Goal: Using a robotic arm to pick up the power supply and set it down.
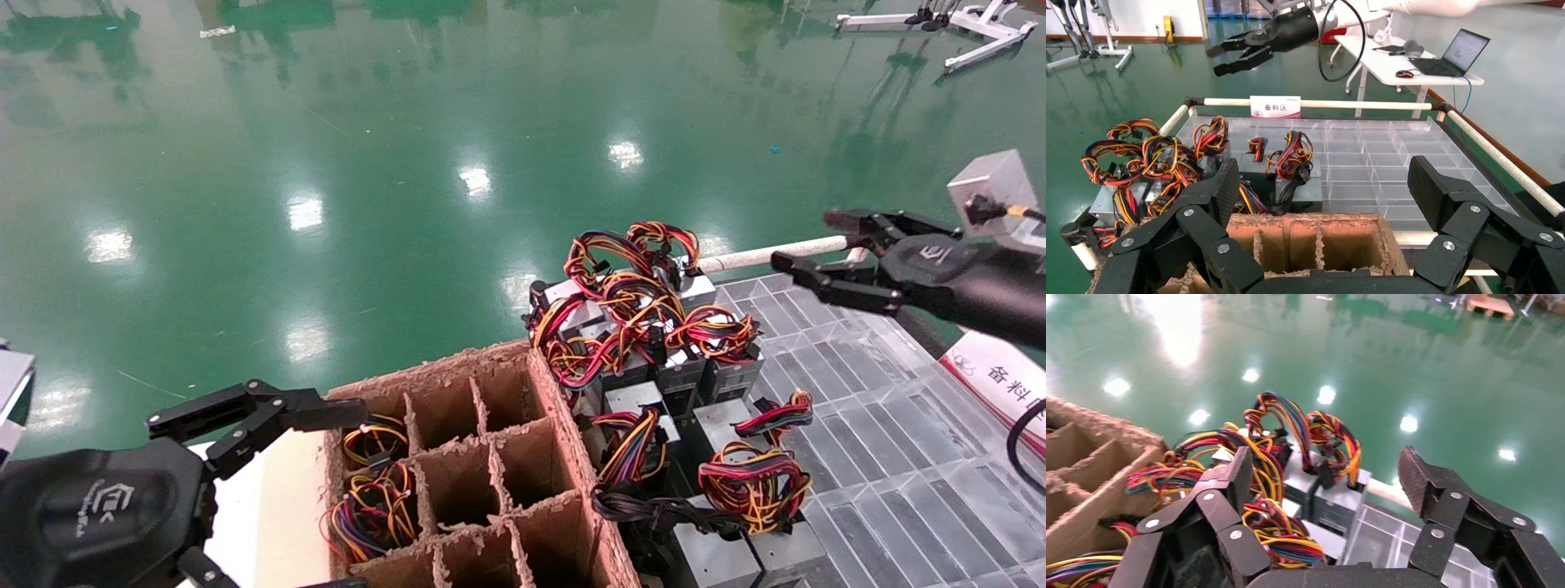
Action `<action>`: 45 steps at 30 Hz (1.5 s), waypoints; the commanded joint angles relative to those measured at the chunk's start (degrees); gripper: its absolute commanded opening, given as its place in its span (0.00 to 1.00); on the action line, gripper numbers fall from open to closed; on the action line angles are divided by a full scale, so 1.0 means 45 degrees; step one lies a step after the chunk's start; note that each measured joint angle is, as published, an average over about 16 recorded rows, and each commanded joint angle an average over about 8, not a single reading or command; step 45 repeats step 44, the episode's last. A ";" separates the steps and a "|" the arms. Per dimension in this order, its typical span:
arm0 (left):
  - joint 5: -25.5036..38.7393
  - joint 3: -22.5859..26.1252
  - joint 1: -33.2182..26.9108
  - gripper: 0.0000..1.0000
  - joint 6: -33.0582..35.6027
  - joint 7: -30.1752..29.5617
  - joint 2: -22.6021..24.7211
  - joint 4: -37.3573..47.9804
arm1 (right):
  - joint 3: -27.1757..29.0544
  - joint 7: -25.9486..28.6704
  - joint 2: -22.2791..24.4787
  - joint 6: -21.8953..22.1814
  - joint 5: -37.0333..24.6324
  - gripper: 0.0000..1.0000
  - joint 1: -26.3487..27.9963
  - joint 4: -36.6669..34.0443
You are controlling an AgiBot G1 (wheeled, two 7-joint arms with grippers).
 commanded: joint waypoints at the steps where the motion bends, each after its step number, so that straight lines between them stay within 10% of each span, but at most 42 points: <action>1: 0.0000 0.0000 0.0000 1.00 0.0000 0.0000 0.0000 0.0000 | 0.0040 0.0202 0.0079 -0.0084 0.0209 1.00 -0.0279 0.0519; 45: -0.0001 0.0002 -0.0001 1.00 0.0000 0.0001 0.0000 0.0000 | 0.0890 0.4490 0.1764 -0.1872 0.4661 1.00 -0.6224 1.1558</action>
